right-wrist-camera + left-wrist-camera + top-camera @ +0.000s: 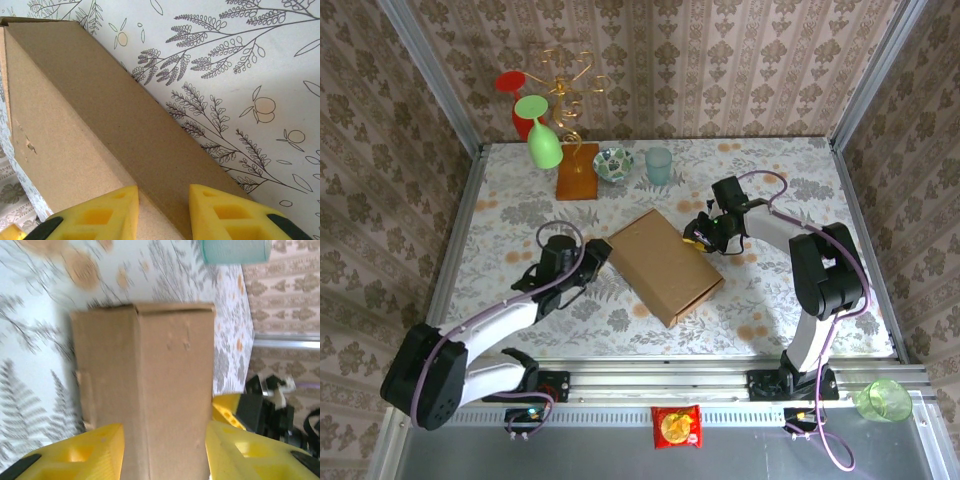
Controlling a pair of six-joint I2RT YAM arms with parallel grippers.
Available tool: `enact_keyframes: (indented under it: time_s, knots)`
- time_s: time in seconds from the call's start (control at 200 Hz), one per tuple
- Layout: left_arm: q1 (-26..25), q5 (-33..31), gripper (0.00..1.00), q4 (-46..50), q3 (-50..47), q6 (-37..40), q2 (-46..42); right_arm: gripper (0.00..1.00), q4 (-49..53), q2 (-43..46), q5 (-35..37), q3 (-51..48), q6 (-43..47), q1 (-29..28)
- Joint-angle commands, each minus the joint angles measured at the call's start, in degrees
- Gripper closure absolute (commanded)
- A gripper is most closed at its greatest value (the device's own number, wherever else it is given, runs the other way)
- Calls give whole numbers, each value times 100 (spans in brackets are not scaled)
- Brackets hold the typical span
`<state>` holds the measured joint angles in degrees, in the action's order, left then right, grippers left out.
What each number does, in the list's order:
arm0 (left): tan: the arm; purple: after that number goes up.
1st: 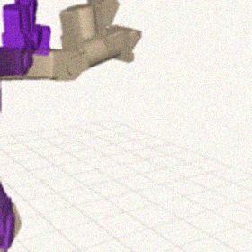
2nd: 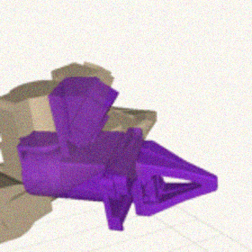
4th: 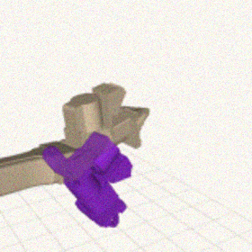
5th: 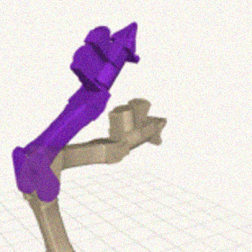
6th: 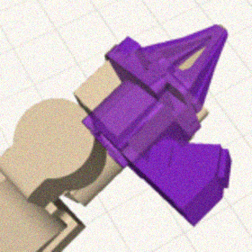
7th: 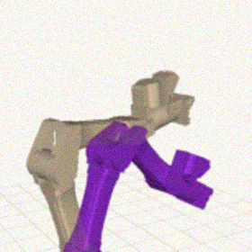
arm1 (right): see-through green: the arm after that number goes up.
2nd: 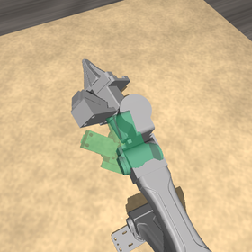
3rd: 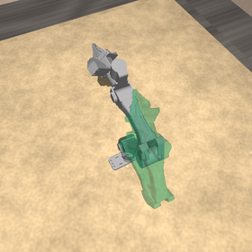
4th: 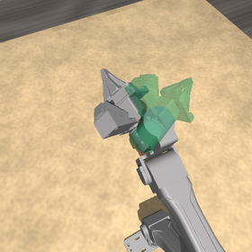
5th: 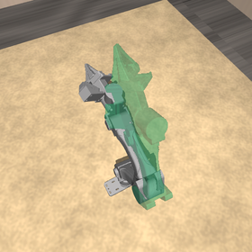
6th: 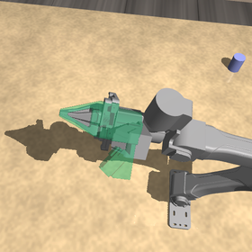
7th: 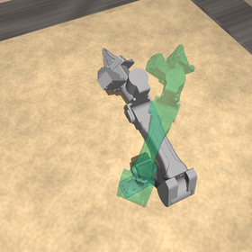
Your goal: Fold the paper box
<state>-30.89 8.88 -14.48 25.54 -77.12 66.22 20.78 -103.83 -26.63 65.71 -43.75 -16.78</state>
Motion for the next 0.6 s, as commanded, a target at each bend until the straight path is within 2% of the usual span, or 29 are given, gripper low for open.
enact_keyframes:
  time_s: [0.0, 0.05, 0.08, 0.18, 0.455, 0.48, 0.595]
  knots:
    - [343, 422, 54, -138, 112, 399, 389, 68, 36, 20, -106, 2, -46, -36]
    - [435, 565, 55, -460, 163, 400, 676, 68, 42, -14, -121, 36, -38, -36]
    - [658, 649, 55, -647, 213, 400, 857, 68, 41, -36, -131, 51, -29, -36]
    - [760, 844, 55, -1040, 479, 387, 1446, 67, 41, -99, -175, 91, -29, -36]
    - [514, 832, 57, -1988, 827, 136, 2700, 67, -83, -339, -557, 154, -42, -105]
    - [334, 824, 57, -2108, 829, 88, 2817, 68, -115, -340, -593, 144, -65, -110]
    - [213, 757, 58, -2578, 813, -62, 3206, 68, -198, -383, -688, 156, -133, -149]
